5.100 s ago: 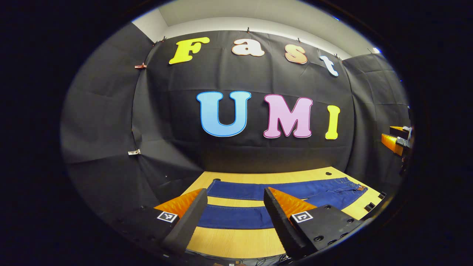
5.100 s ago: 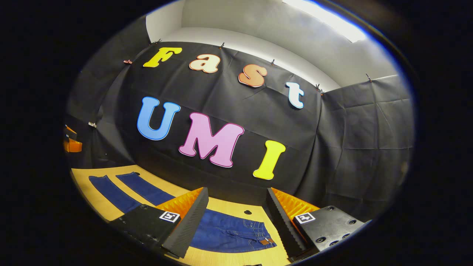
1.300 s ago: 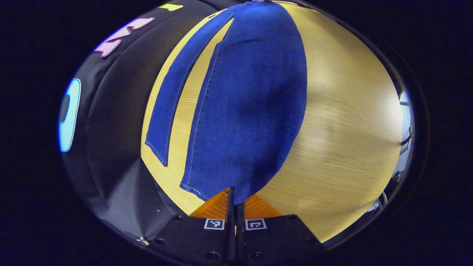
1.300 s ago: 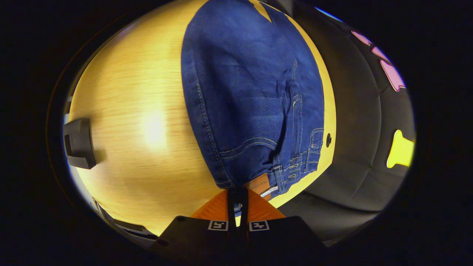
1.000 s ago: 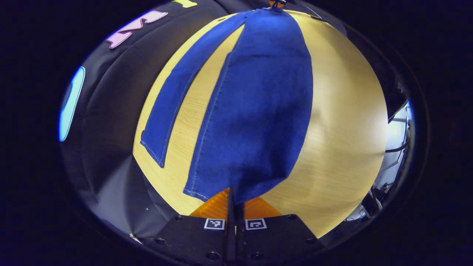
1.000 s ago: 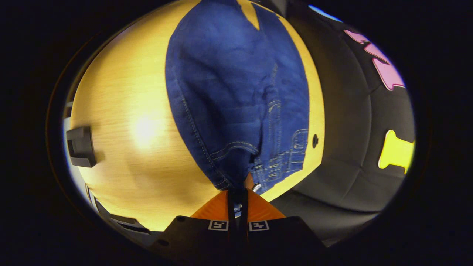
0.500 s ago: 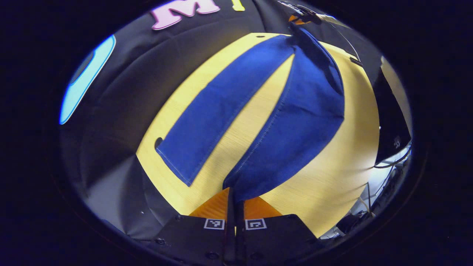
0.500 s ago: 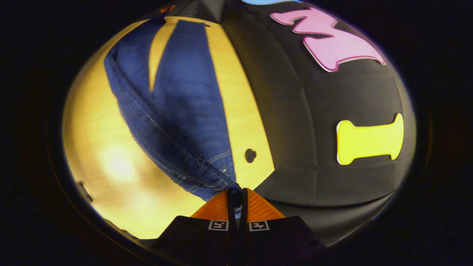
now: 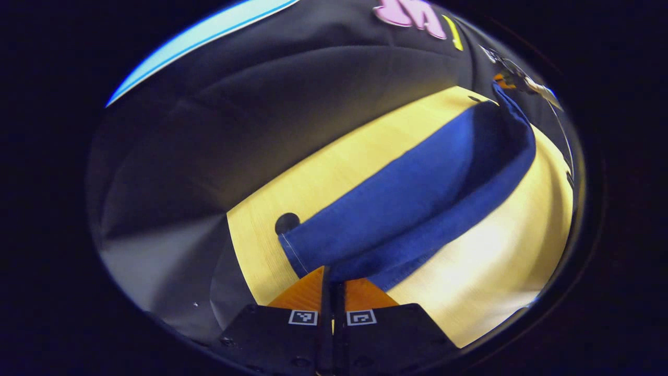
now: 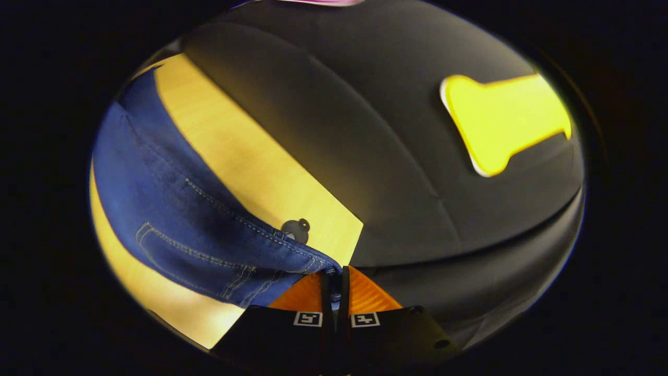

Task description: Grasp the waist and the cuffs of the jeans and fold them to make the two legs overlap; first hold the waist and fold one-third of the jeans toward the cuffs, then hold the cuffs and fold the remaining one-third in the same direction to finish folding.

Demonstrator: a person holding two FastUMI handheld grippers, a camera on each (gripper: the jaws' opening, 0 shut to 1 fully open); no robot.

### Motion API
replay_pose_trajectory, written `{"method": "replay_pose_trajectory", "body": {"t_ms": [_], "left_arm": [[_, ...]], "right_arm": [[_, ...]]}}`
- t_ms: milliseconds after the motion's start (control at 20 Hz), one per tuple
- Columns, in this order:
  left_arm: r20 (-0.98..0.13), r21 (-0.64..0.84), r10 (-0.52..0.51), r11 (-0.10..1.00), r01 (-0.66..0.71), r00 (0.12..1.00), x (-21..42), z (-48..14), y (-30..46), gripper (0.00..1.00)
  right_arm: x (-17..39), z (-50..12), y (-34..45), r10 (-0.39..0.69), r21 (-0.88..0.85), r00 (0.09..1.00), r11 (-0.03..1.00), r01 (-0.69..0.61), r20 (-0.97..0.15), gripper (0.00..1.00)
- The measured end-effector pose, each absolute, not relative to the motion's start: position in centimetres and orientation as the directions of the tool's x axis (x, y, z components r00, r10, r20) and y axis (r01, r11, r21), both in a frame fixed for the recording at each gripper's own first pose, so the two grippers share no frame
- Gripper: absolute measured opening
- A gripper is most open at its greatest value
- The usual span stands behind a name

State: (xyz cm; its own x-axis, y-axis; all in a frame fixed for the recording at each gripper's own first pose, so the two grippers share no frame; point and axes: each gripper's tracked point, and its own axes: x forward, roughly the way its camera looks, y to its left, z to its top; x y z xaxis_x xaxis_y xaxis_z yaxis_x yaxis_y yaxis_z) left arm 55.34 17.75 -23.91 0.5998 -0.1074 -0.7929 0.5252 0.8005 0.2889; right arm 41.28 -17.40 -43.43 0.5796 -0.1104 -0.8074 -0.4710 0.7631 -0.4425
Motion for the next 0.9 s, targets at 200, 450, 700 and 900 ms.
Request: {"method": "replay_pose_trajectory", "body": {"t_ms": [200, 450, 700, 900], "left_arm": [[-0.811, 0.346, -0.023, 0.786, 0.512, 0.584, 58.2, -29.1, 17.8, 0.06], [-0.758, 0.42, 0.023, 0.783, 0.46, 0.652, 59.2, -28.8, 16.5, 0.45], [-0.555, 0.467, 0.017, 0.833, 0.295, 0.832, 59.7, -24.9, 14.7, 0.98], [-0.334, 0.371, 0.0, 0.919, 0.131, 0.943, 56.6, -17.1, 10.3, 0.97]], "right_arm": [[41.8, -46.8, -16.8, -0.105, -0.433, 0.552, 0.746, -0.506, -0.827, 0.05], [40.5, -45.1, -14.7, -0.085, -0.365, 0.536, 0.82, -0.441, -0.84, 0.31], [37.4, -42.2, -14.3, -0.02, -0.185, 0.567, 0.954, -0.236, -0.823, 1.0], [34.9, -37.9, -13.3, 0.033, 0.025, 0.644, 0.999, -0.022, -0.764, 0.98]]}}
